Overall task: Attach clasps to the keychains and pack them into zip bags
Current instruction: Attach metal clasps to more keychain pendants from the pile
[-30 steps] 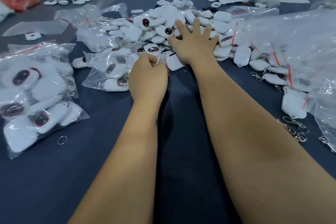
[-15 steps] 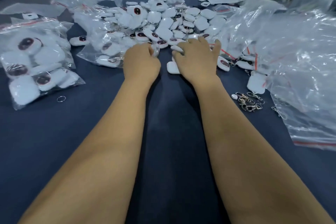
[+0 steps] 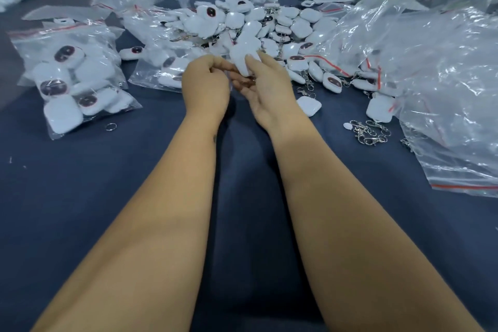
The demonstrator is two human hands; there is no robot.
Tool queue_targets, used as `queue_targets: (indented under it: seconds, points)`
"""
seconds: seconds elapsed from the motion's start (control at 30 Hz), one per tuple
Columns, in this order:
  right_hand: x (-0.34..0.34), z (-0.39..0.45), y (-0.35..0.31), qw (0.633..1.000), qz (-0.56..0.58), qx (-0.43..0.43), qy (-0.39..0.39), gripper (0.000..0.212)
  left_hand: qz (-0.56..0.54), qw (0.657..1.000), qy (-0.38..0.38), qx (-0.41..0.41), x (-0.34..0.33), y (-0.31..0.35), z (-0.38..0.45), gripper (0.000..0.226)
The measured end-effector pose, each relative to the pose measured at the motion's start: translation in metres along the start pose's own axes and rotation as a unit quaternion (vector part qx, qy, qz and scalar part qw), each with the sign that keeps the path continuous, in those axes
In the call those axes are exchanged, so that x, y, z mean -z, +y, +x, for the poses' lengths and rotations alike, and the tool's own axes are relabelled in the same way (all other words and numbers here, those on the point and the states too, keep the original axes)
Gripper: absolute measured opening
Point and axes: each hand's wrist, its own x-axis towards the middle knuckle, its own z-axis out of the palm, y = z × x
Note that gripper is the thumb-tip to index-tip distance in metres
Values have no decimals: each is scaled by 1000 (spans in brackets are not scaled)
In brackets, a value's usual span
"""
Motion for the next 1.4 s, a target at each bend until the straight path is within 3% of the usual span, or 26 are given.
queue_targets:
  seconds: [0.27, 0.43, 0.63, 0.93, 1.4]
  points:
    - [14, 11, -8, 1000, 8, -16, 23, 21, 12, 999, -33, 7, -5, 2, 4, 19]
    - [15, 10, -4, 992, -126, 31, 12, 42, 7, 998, -63, 4, -6, 0, 7, 24]
    - [20, 8, -5, 980, -194, 52, 12, 27, 6, 997, -83, 0, -6, -3, 9, 21]
    - [20, 6, -4, 976, -208, 65, -11, 36, 25, 997, -75, 20, -7, 0, 6, 18]
    - [16, 7, -8, 981, -187, 39, 13, 27, 3, 995, -94, 37, -9, -1, 13, 16]
